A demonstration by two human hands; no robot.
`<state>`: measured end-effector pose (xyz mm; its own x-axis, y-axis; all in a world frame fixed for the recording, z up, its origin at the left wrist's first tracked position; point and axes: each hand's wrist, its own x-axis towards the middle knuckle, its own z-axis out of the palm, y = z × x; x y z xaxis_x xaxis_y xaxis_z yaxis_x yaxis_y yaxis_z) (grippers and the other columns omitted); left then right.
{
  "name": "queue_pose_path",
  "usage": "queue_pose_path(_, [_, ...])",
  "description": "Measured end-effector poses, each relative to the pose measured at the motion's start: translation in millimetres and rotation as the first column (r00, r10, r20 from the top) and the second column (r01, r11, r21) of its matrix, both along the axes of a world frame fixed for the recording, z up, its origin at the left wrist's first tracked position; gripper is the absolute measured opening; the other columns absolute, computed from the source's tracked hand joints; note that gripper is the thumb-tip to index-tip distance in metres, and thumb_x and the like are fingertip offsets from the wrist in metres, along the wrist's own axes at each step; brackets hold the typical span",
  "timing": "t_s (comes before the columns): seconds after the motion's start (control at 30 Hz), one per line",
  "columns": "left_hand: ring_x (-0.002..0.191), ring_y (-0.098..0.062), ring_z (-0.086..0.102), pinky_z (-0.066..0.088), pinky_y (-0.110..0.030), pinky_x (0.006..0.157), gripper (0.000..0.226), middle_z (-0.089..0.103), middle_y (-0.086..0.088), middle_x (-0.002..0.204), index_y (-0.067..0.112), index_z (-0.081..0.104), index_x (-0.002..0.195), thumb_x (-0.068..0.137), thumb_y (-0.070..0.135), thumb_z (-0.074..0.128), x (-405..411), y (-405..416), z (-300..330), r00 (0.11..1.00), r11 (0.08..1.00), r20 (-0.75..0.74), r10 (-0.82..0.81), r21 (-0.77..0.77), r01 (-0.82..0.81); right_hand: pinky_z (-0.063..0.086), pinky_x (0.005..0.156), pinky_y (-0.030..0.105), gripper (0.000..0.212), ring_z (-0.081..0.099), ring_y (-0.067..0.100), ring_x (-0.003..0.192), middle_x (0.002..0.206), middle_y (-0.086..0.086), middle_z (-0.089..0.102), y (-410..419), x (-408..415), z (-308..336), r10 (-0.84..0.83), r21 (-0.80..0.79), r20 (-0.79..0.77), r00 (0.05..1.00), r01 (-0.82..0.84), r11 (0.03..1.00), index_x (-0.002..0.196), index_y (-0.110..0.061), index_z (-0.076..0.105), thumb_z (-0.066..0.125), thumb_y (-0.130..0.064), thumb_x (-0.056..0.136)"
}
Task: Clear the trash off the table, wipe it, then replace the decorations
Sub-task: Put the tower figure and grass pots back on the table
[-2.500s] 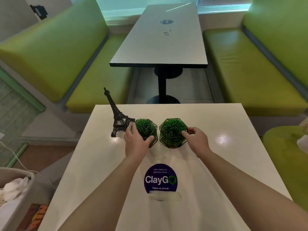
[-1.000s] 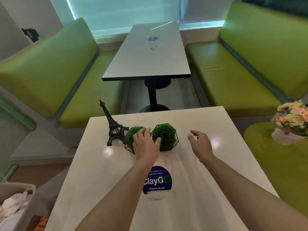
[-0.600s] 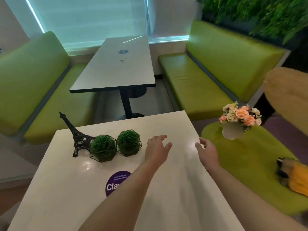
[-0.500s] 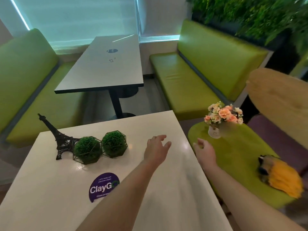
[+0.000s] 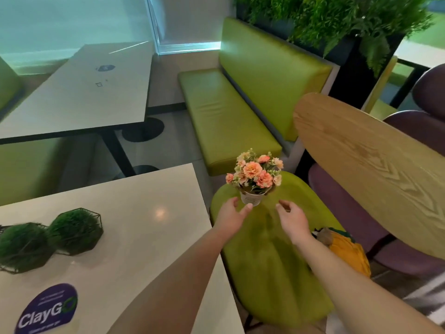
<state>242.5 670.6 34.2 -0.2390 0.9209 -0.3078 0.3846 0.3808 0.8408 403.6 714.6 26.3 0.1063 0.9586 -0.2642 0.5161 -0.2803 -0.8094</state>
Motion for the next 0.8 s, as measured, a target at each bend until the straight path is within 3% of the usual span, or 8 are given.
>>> queue_pose_path(0.1, [0.135, -0.024, 0.045, 0.041, -0.035, 0.106, 0.07, 0.043, -0.009, 0.15, 0.009, 0.032, 0.15, 0.095, 0.044, 0.058, 9, 21, -6, 0.999, 1.0, 0.033, 0.023, -0.008, -0.023, 0.045, 0.09, 0.032, 0.042, 0.053, 0.025, 0.12, 0.14, 0.008, 0.051, 27, 8, -6, 0.028, -0.041, -0.033, 0.999, -0.03, 0.999, 0.139, -0.014, 0.053, 0.05, -0.033, 0.101])
queue_pose_path(0.17, [0.134, -0.024, 0.045, 0.04, -0.031, 0.101, 0.068, 0.044, -0.008, 0.149, 0.01, 0.032, 0.15, 0.096, 0.044, 0.055, 11, 32, -11, 0.999, 0.999, 0.036, 0.04, -0.004, -0.04, 0.048, 0.068, 0.026, 0.044, 0.06, 0.028, 0.108, 0.129, 0.006, 0.057, 40, 8, -7, 0.053, -0.061, -0.043, 0.998, -0.056, 0.997, 0.141, -0.012, 0.049, 0.049, -0.031, 0.102])
queue_pose_path(0.23, [0.134, -0.023, 0.045, 0.038, -0.032, 0.103, 0.065, 0.045, -0.005, 0.149, 0.013, 0.033, 0.149, 0.096, 0.042, 0.055, 15, 45, -16, 0.993, 0.996, 0.077, 0.084, 0.014, -0.085, 0.048, 0.062, 0.031, 0.046, 0.062, 0.03, 0.1, 0.127, 0.008, 0.06, 53, 4, -10, 0.081, -0.074, -0.068, 0.994, -0.086, 0.994, 0.144, -0.011, 0.046, 0.047, -0.031, 0.103])
queue_pose_path(0.4, [0.136, -0.017, 0.043, 0.034, -0.036, 0.11, 0.078, 0.048, 0.001, 0.146, 0.019, 0.036, 0.144, 0.08, 0.035, 0.077, 16, 62, -28, 0.958, 0.979, 0.223, 0.178, 0.059, -0.195, 0.041, 0.095, 0.031, 0.049, 0.049, 0.028, 0.13, 0.146, 0.006, 0.049, 69, -1, -20, 0.109, -0.086, -0.177, 0.978, -0.126, 0.988, 0.147, -0.014, 0.043, 0.05, -0.033, 0.101])
queue_pose_path(0.5, [0.134, -0.017, 0.045, 0.036, -0.036, 0.108, 0.068, 0.051, 0.001, 0.144, 0.02, 0.039, 0.141, 0.084, 0.031, 0.075, 16, 68, -34, 0.952, 0.972, 0.223, 0.209, 0.061, -0.227, 0.032, 0.111, 0.038, 0.054, 0.039, 0.026, 0.139, 0.151, 0.004, 0.043, 70, 0, -28, 0.134, -0.07, -0.226, 0.965, -0.154, 0.986, 0.149, -0.012, 0.038, 0.051, -0.031, 0.101])
queue_pose_path(0.67, [0.133, -0.018, 0.047, 0.039, -0.041, 0.109, 0.057, 0.053, 0.001, 0.142, 0.019, 0.042, 0.139, 0.089, 0.025, 0.069, 14, 72, -39, 0.95, 0.963, 0.21, 0.232, 0.086, -0.254, 0.037, 0.113, 0.048, 0.049, 0.048, 0.025, 0.133, 0.141, 0.002, 0.055, 70, -7, -31, 0.1, -0.053, -0.362, 0.927, -0.128, 0.99, 0.143, -0.016, 0.049, 0.058, -0.031, 0.097])
queue_pose_path(0.8, [0.131, -0.018, 0.049, 0.041, -0.039, 0.107, 0.056, 0.055, 0.001, 0.14, 0.019, 0.043, 0.137, 0.089, 0.026, 0.07, 13, 70, -36, 0.947, 0.959, 0.207, 0.245, 0.092, -0.268, 0.041, 0.109, 0.046, 0.047, 0.054, 0.023, 0.125, 0.137, 0.003, 0.058, 69, -11, -29, 0.084, -0.033, -0.38, 0.921, -0.104, 0.994, 0.141, -0.014, 0.052, 0.061, -0.026, 0.096])
